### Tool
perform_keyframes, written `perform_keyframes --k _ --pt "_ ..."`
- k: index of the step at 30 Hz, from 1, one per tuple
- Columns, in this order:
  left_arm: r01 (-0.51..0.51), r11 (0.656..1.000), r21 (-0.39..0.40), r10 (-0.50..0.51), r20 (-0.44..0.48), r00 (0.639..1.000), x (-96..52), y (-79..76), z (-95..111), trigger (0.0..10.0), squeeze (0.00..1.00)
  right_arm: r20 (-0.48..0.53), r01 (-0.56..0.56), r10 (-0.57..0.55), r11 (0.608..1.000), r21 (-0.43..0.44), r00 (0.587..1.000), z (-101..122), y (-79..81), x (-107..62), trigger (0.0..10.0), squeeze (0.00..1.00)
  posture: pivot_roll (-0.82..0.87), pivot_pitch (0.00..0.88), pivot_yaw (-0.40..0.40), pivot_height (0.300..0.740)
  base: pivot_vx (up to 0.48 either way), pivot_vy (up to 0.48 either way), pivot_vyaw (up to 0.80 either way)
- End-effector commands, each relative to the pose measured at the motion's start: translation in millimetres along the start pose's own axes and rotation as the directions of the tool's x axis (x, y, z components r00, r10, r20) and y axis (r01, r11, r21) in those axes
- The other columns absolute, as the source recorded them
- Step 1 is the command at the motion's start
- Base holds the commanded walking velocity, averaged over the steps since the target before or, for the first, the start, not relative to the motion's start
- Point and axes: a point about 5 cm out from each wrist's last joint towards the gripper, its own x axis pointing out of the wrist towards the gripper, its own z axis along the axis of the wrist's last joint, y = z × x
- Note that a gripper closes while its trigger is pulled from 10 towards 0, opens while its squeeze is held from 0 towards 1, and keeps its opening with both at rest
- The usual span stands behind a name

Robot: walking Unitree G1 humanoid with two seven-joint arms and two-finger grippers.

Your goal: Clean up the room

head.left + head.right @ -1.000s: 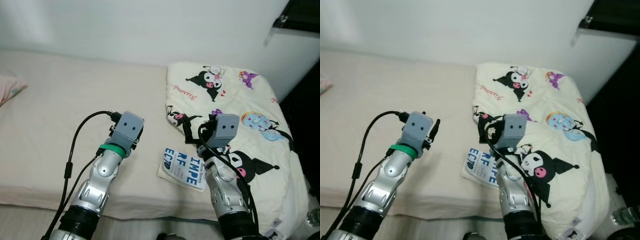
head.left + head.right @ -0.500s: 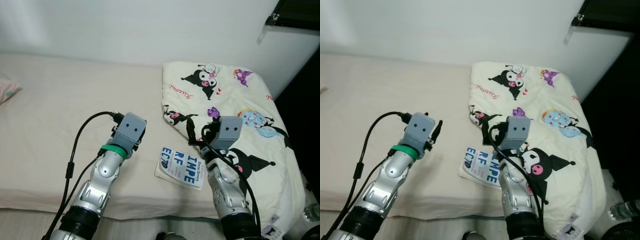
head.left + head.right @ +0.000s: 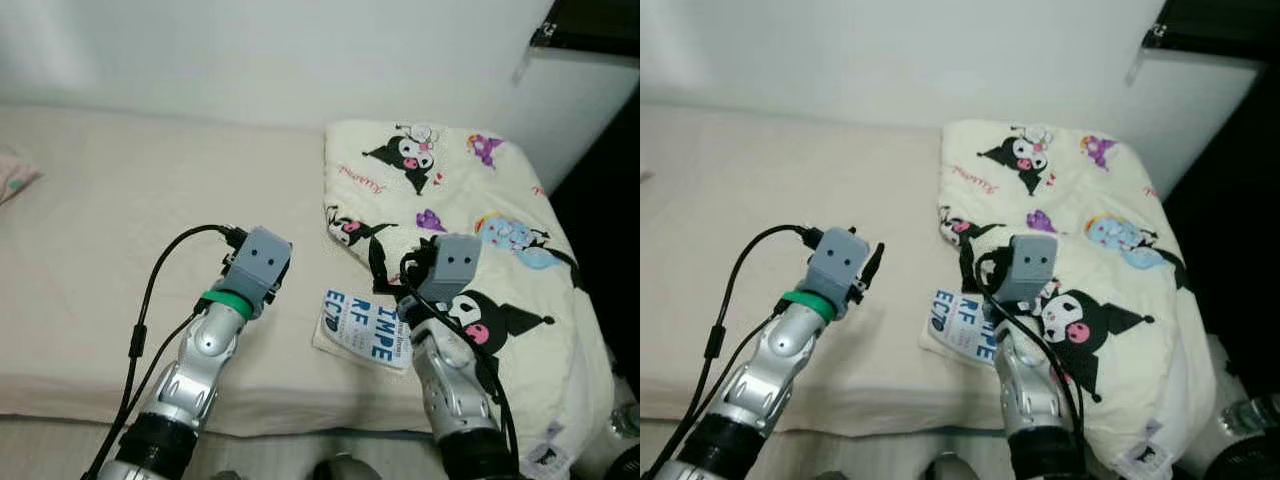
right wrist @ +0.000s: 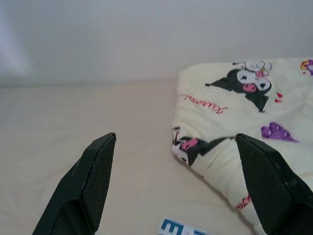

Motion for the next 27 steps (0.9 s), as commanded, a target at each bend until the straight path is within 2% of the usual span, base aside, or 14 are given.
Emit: perform_keyframes --k 1,13,14,16,17,18,19,22,23,25,26,27 --pt "0.014 1.0 0.002 -0.014 -0.016 1.0 -3.4 -3.3 -5 10.0 0.0 -0.041 0.022 -0.021 1.0 0.012 0.999 -9 -4.4 -5.5 10.0 0.0 -0.08 0.052 0.037 0.641 0.0 0.0 0.0" --pt "0.018 1.0 0.003 -0.018 -0.019 1.0 -3.9 -3.6 -5 10.0 0.0 -0.054 0.026 -0.024 0.999 0.037 0.998 -12 -3.3 -6.1 10.0 0.0 -0.07 0.059 0.041 0.616 0.0 0.0 0.0" --pt "0.02 1.0 0.004 -0.02 -0.02 1.0 -4.2 -3.7 -5 10.0 0.0 -0.064 0.035 -0.03 0.996 0.078 0.997 -14 -3.2 -6.2 10.0 0.0 -0.07 0.063 0.044 0.612 0.0 0.0 0.0" --pt "0.02 1.0 0.004 -0.02 -0.02 1.0 -4.2 -3.7 -5 10.0 0.0 -0.064 0.035 -0.03 0.996 0.078 0.997 -14 -3.2 -6.2 10.0 0.0 -0.07 0.063 0.044 0.612 0.0 0.0 0.0" --pt "0.023 1.0 0.006 -0.023 -0.02 1.0 -4.7 -3.5 -5 10.0 0.0 -0.108 0.095 -0.072 0.97 0.223 0.992 -21 -7.6 -4.9 10.0 0.0 -0.07 0.072 0.053 0.612 0.0 0.0 0.0" --pt "0.023 1.0 0.006 -0.023 -0.02 1.0 -4.7 -3.5 -5 10.0 0.0 -0.108 0.095 -0.072 0.97 0.223 0.992 -21 -7.6 -4.9 10.0 0.0 -0.07 0.072 0.053 0.612 0.0 0.0 0.0" --pt "0.028 1.0 0.008 -0.028 -0.018 0.999 -5.2 -3.5 -4 10.0 0.0 -0.174 0.178 -0.114 0.892 0.416 0.978 -31 -13.2 -4.0 10.0 0.0 -0.06 0.084 0.059 0.612 0.0 0.0 0.0" --pt "0.028 1.0 0.008 -0.028 -0.018 0.999 -5.2 -3.5 -4 10.0 0.0 -0.174 0.178 -0.114 0.892 0.416 0.978 -31 -13.2 -4.0 10.0 0.0 -0.06 0.084 0.059 0.612 0.0 0.0 0.0" --pt "0.038 0.999 0.011 -0.038 -0.014 0.999 -5.6 -4.4 -2 10.0 0.0 -0.249 0.259 -0.134 0.768 0.586 0.959 -46 -17.6 -5.0 10.0 0.0 -0.05 0.098 0.063 0.612 0.0 0.0 0.0" --pt "0.038 0.999 0.011 -0.038 -0.014 0.999 -5.6 -4.4 -2 10.0 0.0 -0.249 0.259 -0.134 0.768 0.586 0.959 -46 -17.6 -5.0 10.0 0.0 -0.05 0.098 0.063 0.612 0.0 0.0 0.0" --pt "0.046 0.999 0.014 -0.046 -0.009 0.999 -5.8 -5.3 0 10.0 0.0 -0.311 0.322 -0.142 0.669 0.67 0.94 -58 -20.0 -8.7 10.0 0.0 -0.05 0.108 0.063 0.612 0.0 0.0 0.0" --pt "0.051 0.999 0.017 -0.051 -0.006 0.999 -5.8 -5.2 1 10.0 0.0 -0.392 0.399 -0.164 0.646 0.65 0.905 -73 -27.4 -18.5 10.0 0.0 -0.04 0.124 0.067 0.612 0.0 0.0 0.0"
